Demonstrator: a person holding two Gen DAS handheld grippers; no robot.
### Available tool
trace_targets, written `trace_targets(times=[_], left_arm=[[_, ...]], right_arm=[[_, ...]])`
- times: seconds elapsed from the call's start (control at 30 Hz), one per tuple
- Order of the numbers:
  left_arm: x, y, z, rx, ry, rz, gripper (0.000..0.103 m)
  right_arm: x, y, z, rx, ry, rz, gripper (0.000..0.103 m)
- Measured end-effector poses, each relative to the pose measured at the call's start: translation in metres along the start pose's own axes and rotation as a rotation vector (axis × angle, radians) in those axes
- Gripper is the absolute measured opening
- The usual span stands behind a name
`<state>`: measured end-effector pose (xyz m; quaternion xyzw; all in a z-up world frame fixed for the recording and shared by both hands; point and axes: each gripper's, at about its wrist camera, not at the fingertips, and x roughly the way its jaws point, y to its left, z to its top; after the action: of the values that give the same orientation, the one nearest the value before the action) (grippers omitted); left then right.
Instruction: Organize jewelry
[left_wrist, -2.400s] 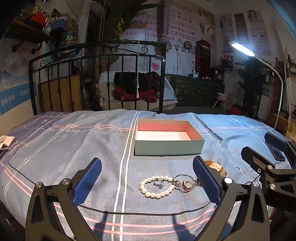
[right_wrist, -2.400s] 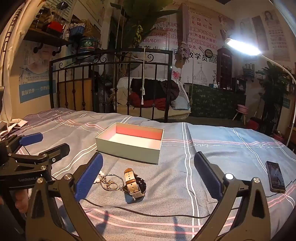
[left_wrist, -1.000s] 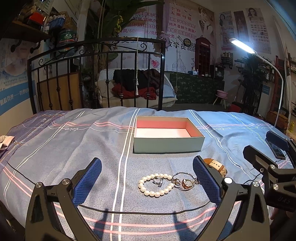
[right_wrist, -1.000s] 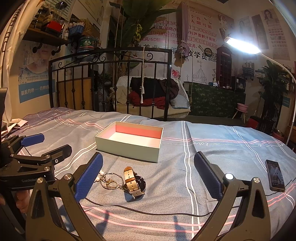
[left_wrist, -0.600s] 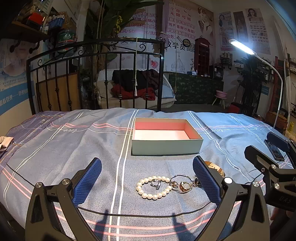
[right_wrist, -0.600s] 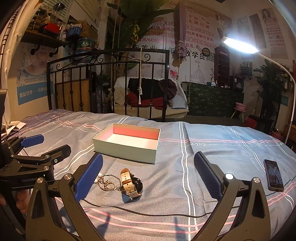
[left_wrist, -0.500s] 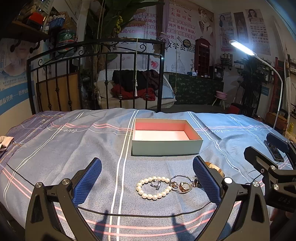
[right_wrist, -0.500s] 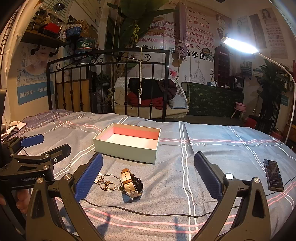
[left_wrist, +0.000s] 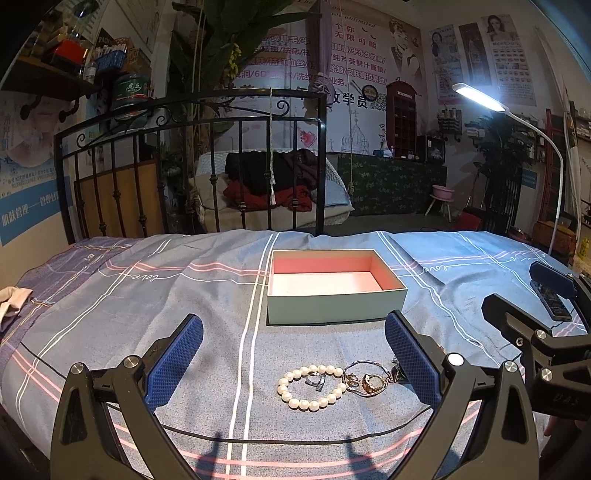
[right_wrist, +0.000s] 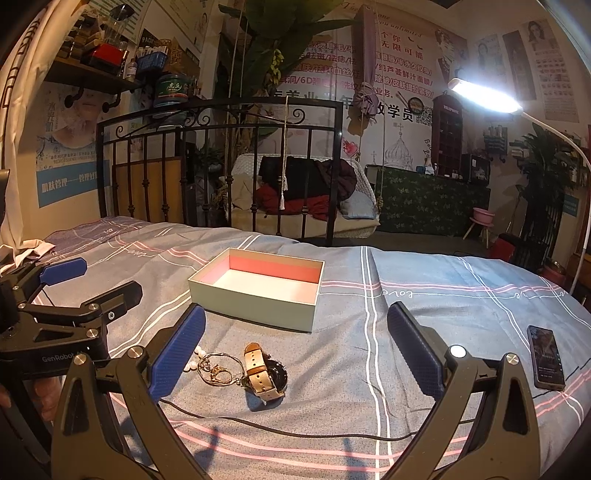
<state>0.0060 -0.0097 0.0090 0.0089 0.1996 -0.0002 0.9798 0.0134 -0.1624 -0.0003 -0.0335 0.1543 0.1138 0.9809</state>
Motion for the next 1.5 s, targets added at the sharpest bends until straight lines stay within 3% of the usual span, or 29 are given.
trace_targets(times=[0.4, 0.93, 1.03, 1.2, 1.3, 1.5], left_arm=[[0.008, 0.013, 0.004, -0.069, 0.035, -0.020, 0.096], [0.024, 0.016, 0.006, -0.062, 0.082, -0.048, 0.096], [0.030, 0.015, 0.001, -0.052, 0.139, -0.056, 0.096], [0.050, 0.021, -0.019, -0.031, 0.327, -0.091, 0.096], [0.062, 0.019, -0.029, 0.025, 0.395, -0.100, 0.096], [0.084, 0.023, -0.034, 0.019, 0.479, -0.110, 0.092]], right_arm=[[0.004, 0.001, 0.006, -0.028, 0.014, 0.015, 0.097], [0.033, 0.002, 0.011, -0.036, 0.086, 0.030, 0.097], [0.039, -0.001, 0.010, -0.026, 0.121, 0.047, 0.097], [0.049, -0.011, -0.007, 0.004, 0.220, 0.084, 0.095], [0.055, -0.011, -0.022, -0.003, 0.280, 0.099, 0.073], [0.065, -0.010, -0.038, 0.016, 0.333, 0.146, 0.071]])
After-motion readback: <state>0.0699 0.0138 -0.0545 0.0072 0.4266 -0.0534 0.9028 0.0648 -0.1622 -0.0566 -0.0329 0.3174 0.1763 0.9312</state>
